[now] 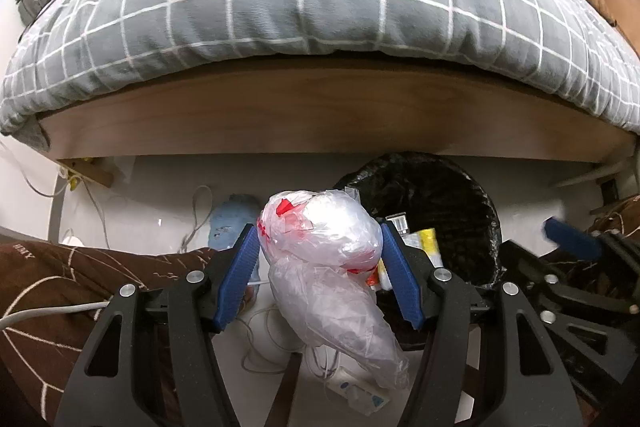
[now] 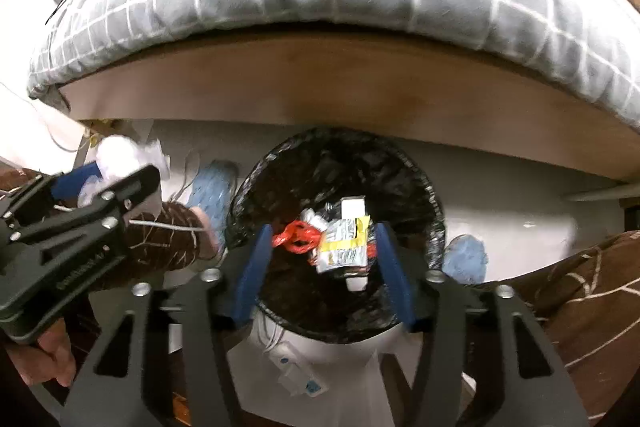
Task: Collect trash
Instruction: 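Open the right tool to drop the packet while the left tool drops the clear bag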
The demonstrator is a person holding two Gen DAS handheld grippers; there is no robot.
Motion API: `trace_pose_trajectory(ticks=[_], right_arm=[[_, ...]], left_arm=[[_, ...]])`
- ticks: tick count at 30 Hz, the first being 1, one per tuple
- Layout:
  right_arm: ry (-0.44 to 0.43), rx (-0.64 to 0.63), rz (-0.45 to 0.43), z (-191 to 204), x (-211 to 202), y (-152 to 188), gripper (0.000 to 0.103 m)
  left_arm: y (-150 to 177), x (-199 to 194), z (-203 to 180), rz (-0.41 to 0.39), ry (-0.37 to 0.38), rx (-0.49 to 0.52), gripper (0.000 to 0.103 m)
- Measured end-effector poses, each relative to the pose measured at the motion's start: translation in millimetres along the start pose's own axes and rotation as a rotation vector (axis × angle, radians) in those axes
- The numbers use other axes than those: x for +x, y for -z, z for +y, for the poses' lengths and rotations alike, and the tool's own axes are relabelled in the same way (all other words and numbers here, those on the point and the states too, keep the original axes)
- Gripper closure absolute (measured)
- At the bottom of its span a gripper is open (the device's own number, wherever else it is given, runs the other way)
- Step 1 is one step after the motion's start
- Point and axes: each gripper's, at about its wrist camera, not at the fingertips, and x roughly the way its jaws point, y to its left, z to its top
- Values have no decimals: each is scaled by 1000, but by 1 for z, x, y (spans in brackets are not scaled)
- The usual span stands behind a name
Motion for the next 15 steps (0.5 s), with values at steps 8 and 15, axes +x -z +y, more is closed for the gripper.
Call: trace_pose_trajectory(ticks=[8,15], right_arm=[[73,31,-86,-32,-26,3,18],[110,68,-132,-59,-39,7,11]], left_arm=[[-7,-3,-30,2,42,52,42],[-11,-4,-58,5,65,89,42]])
